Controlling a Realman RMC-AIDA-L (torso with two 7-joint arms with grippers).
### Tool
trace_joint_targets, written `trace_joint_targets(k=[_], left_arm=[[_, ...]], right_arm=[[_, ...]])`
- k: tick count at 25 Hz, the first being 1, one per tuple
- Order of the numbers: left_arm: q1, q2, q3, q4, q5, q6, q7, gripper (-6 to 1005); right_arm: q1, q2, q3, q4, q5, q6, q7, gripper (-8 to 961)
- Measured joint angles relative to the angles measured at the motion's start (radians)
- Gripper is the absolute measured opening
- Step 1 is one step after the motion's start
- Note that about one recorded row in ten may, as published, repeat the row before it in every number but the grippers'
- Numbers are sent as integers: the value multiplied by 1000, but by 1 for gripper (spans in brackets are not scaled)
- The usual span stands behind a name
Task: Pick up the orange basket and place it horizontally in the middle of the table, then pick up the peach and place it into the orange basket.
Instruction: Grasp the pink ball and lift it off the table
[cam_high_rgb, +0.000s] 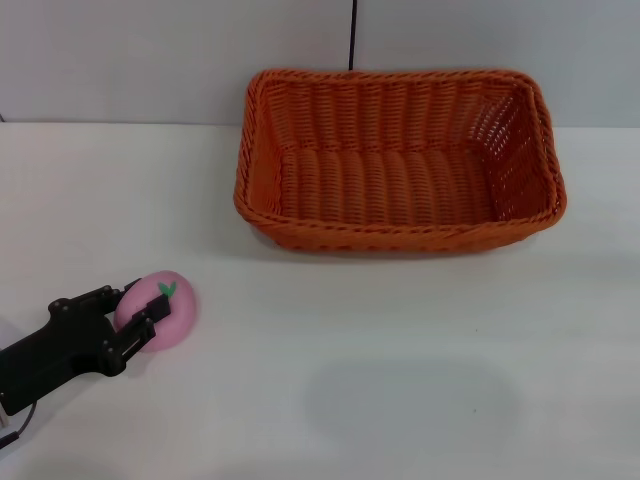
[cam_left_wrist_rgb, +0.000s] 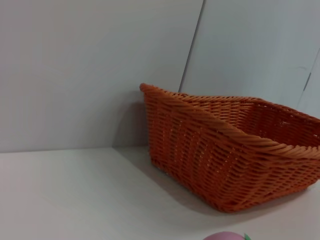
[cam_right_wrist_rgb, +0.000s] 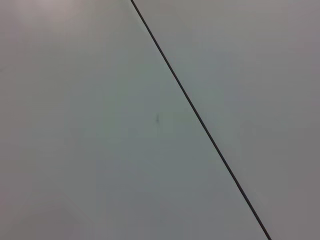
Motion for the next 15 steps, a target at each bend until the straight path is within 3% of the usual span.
trace_joint_targets(k=[6, 10, 15], left_arm=[[1, -2, -1, -1, -2, 0, -5, 333], [3, -2, -7, -1, -6, -8, -6, 308], [14, -5, -94, 0, -6, -62, -11, 264]], right_arm=[[1, -1, 4, 6, 0, 0, -2, 558], [1, -1, 5, 6, 0, 1, -2, 558], [0, -1, 6, 6, 0, 1, -3, 558]])
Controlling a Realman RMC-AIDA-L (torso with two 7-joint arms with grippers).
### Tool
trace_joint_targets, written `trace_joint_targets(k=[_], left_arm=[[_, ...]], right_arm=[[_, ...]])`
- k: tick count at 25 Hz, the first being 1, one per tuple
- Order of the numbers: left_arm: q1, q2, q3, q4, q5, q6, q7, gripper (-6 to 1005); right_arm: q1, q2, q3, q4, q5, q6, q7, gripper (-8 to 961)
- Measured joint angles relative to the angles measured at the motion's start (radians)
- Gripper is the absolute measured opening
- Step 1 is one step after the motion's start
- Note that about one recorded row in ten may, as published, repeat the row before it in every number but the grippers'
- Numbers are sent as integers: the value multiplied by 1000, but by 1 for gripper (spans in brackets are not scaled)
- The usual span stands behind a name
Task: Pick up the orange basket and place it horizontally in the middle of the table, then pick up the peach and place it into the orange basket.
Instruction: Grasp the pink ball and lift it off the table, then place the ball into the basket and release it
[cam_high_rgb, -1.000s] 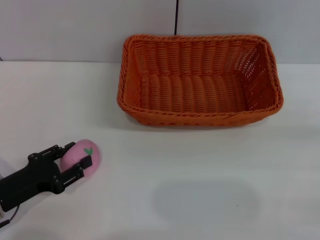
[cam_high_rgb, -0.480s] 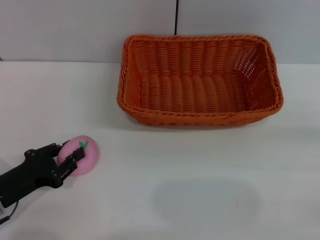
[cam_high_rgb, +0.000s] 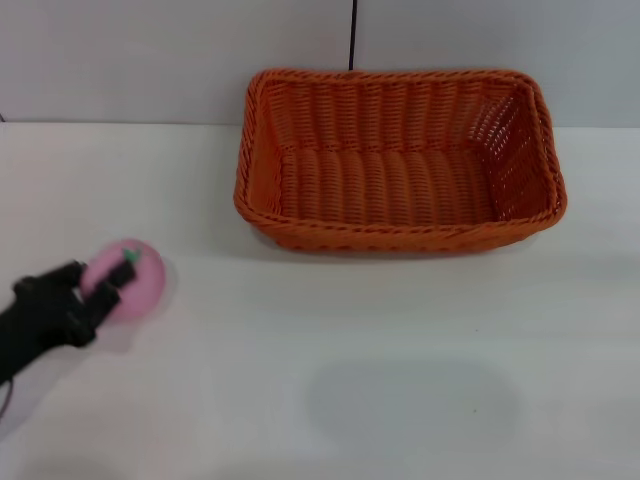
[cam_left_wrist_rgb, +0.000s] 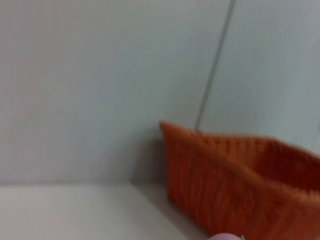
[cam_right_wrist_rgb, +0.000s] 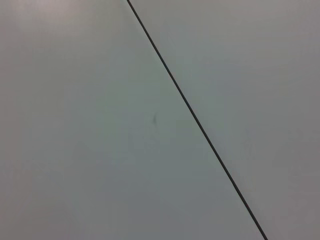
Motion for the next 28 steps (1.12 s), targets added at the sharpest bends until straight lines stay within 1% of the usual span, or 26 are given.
trace_joint_targets(k=[1, 2, 3, 4, 5, 6, 7, 9, 11, 12, 14, 16, 17, 18, 19, 20, 22, 24, 27, 28], left_arm=[[0, 0, 0, 0, 0, 0, 0, 253], [7, -3, -76, 0, 0, -48, -18, 242], [8, -4, -125, 0, 0, -88, -38, 236], [8, -5, -150, 0, 0, -110, -48, 229], [8, -5, -150, 0, 0, -110, -48, 222], [4, -12, -206, 0, 0, -164, -66, 216], [4, -12, -206, 0, 0, -164, -66, 210], [-22, -26, -268, 2, -1, -217, -78, 196], [-86, -37, -304, 42, -4, -237, -83, 184], [-109, -37, -307, 63, -4, -239, -84, 179], [-185, -39, -294, 122, 0, -234, -82, 168], [-249, -40, -259, 165, 6, -217, -79, 157], [-292, -41, -222, 187, 8, -200, -79, 148], [-318, -43, -199, 201, 8, -188, -78, 139], [-367, -47, -165, 225, 8, -157, -77, 131], [-367, -47, -165, 225, 8, -157, -77, 122], [-410, -49, -134, 244, 13, -123, -78, 105], [-459, -49, -70, 256, 18, -76, -87, 89], [-468, -50, -55, 256, 18, -56, -97, 65], [-469, -50, -55, 256, 17, -47, -104, 72]], right_arm=[[0, 0, 0, 0, 0, 0, 0, 558], [-1, 0, 0, 0, 0, 0, 0, 558], [-2, 0, 0, 0, 0, 0, 0, 558], [-3, 1, 1, 0, 0, 0, -1, 558], [-3, 1, 1, 0, 0, 0, -1, 558], [-3, 1, 1, 0, 0, 0, -1, 558], [-3, 2, 0, 3, 0, 0, -1, 558], [-2, 0, 1, 19, 0, 0, -2, 558], [0, 0, 0, 23, 0, 0, -2, 558], [1, 0, 0, 25, 0, 0, -2, 558], [4, 0, -3, 27, 0, 0, -2, 558], [7, 1, -6, 36, 0, 0, -2, 558], [7, 1, -6, 43, 0, 0, -2, 558], [8, 1, -7, 50, 0, 3, -2, 558], [10, 0, -7, 60, 0, 12, -2, 558], [10, 0, -7, 60, 0, 12, -2, 558], [11, 0, -8, 65, 0, 19, -2, 558], [12, 1, -8, 70, 0, 23, -2, 558], [15, 0, -9, 75, 0, 23, -2, 558], [17, 0, -9, 75, 0, 23, -2, 558]])
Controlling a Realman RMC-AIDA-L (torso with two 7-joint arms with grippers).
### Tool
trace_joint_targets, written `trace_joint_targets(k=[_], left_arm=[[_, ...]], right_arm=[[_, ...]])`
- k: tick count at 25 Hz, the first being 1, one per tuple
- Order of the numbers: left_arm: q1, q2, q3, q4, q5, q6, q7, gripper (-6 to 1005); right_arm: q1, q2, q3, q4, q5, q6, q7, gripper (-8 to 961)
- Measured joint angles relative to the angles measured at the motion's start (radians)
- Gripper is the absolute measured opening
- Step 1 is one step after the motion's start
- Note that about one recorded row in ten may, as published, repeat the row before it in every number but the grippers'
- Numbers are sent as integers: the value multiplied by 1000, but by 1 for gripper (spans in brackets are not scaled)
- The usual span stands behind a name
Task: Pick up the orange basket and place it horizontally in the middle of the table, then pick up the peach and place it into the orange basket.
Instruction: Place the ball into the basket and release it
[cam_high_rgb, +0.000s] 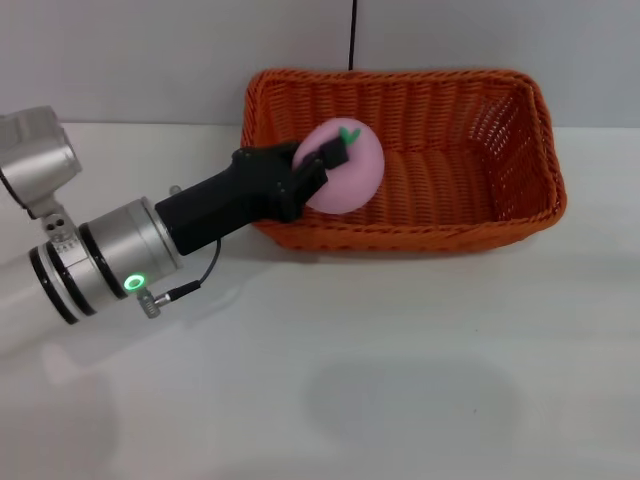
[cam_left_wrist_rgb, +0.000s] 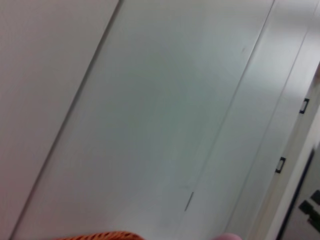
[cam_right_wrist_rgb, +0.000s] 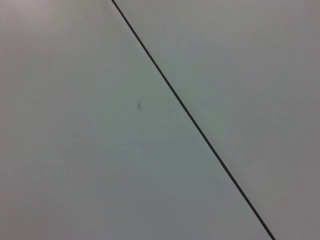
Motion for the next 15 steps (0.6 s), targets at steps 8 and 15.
trace_joint_targets(k=[8, 15], left_arm=[[9, 0, -18, -3, -6, 34, -34, 166], [10, 2, -23, -4, -7, 29, -34, 426]], right_arm=[[9, 0, -9, 0, 0, 10, 0, 558], [12, 1, -12, 0, 0, 13, 0, 558]])
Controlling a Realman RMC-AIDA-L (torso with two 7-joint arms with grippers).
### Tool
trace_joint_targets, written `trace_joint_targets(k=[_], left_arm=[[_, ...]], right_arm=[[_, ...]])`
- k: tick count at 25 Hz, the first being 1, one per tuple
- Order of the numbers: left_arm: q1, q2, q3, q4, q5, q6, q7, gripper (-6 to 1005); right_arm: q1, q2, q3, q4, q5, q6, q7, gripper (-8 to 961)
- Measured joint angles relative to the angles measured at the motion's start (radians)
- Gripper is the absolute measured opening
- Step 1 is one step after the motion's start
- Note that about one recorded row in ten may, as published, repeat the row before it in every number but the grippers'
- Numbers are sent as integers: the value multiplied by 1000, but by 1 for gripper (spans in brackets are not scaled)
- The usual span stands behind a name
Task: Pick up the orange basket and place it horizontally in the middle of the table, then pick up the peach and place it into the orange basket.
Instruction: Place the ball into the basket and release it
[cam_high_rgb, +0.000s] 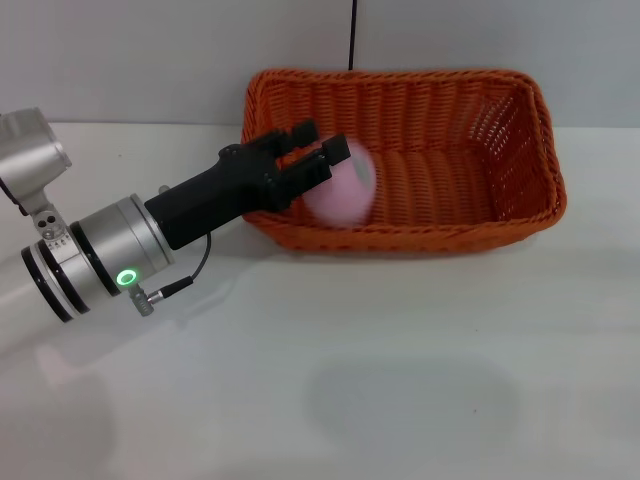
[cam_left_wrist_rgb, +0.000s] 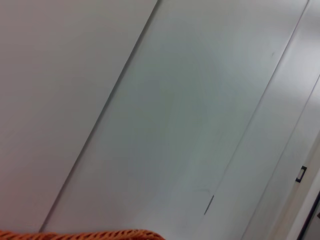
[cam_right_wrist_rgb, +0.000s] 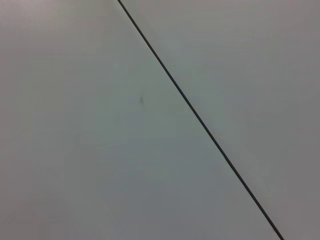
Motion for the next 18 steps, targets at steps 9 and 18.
trace_joint_targets(k=[9, 18], left_arm=[[8, 2, -2, -4, -10, -5, -1, 702], [81, 6, -4, -33, -110, -95, 2, 801]], right_arm=[[0, 1, -1, 0, 0, 0, 4, 558], [0, 1, 0, 2, 0, 0, 5, 558]])
